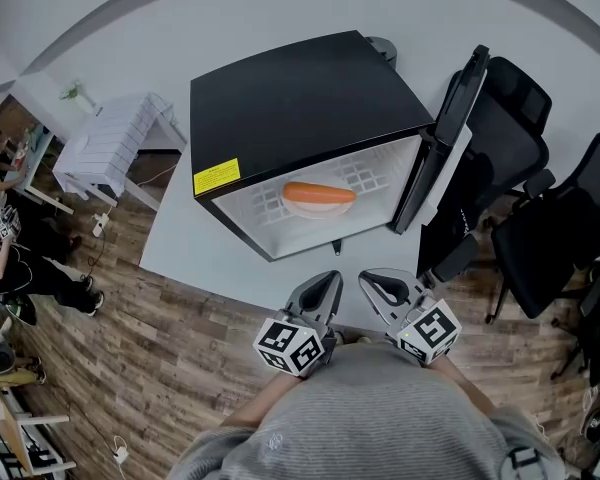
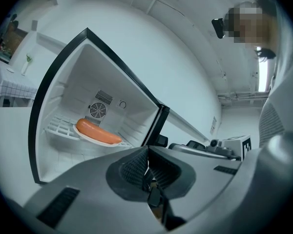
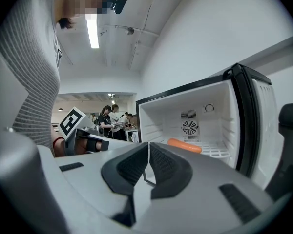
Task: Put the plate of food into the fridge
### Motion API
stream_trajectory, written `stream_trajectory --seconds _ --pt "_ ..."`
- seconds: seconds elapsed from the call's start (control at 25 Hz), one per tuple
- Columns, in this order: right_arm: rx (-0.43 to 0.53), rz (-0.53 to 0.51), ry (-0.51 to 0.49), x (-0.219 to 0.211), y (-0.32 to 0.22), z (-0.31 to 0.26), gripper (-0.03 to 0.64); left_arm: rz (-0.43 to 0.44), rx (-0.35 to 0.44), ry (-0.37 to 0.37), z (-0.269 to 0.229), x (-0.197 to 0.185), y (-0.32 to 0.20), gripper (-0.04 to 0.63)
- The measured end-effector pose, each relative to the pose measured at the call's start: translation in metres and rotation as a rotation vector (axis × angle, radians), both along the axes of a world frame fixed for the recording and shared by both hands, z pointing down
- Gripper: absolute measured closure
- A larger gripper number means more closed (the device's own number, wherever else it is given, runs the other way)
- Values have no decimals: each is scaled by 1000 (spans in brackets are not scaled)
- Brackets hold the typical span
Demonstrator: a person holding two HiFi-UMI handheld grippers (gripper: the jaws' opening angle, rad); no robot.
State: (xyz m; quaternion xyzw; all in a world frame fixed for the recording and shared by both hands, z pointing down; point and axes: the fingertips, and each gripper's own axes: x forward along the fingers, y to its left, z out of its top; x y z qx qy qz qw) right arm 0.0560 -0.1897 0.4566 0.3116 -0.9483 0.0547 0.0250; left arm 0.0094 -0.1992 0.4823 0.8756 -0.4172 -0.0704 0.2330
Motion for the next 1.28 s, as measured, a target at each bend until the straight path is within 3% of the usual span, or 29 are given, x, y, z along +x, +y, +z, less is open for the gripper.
stream_trajectory --seconds 0.4,1.28 --pt "15 2 66 -3 0 6 603 1 -14 1 3 -1 -4 583" --pt "6 -4 59 -9 0 6 603 -21 -25 1 9 -11 -12 583"
